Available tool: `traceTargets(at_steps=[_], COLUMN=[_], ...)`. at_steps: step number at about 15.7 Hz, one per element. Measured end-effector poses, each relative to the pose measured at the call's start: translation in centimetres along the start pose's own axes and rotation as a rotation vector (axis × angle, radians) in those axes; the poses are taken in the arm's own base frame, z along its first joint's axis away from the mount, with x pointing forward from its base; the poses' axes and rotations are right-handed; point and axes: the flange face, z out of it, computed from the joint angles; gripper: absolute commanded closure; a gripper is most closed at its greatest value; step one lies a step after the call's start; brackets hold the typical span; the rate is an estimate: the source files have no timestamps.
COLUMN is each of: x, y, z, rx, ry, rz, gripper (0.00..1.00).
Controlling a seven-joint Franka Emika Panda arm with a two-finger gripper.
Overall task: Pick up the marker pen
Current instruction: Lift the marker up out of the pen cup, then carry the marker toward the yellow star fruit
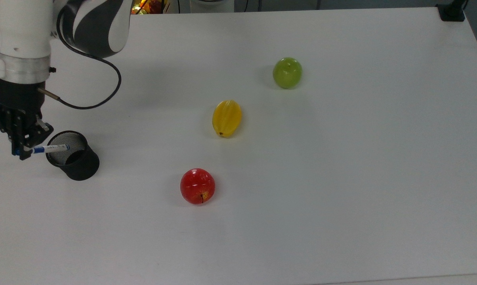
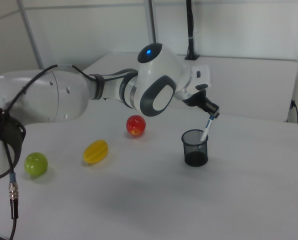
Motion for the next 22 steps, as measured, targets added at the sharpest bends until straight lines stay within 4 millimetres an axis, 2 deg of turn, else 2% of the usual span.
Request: traceTargets(at_steps=[6, 9, 12, 15, 22], x=[3.0, 4.0, 4.0, 3.3, -0.5], y=[3.3, 4.0, 4.1, 2.1, -4.8], z=[-5.0, -7.4, -9.2, -9.8, -11.2], rx=[0.015, 0.037, 0.045, 0.069, 0.164], ry=[0.073, 0.069, -0.002, -0.093, -0.388], rz=[0.115, 0.156, 0.161, 0.142, -0.039], gripper=[0.95, 0.95, 0.95, 0.95, 0.95])
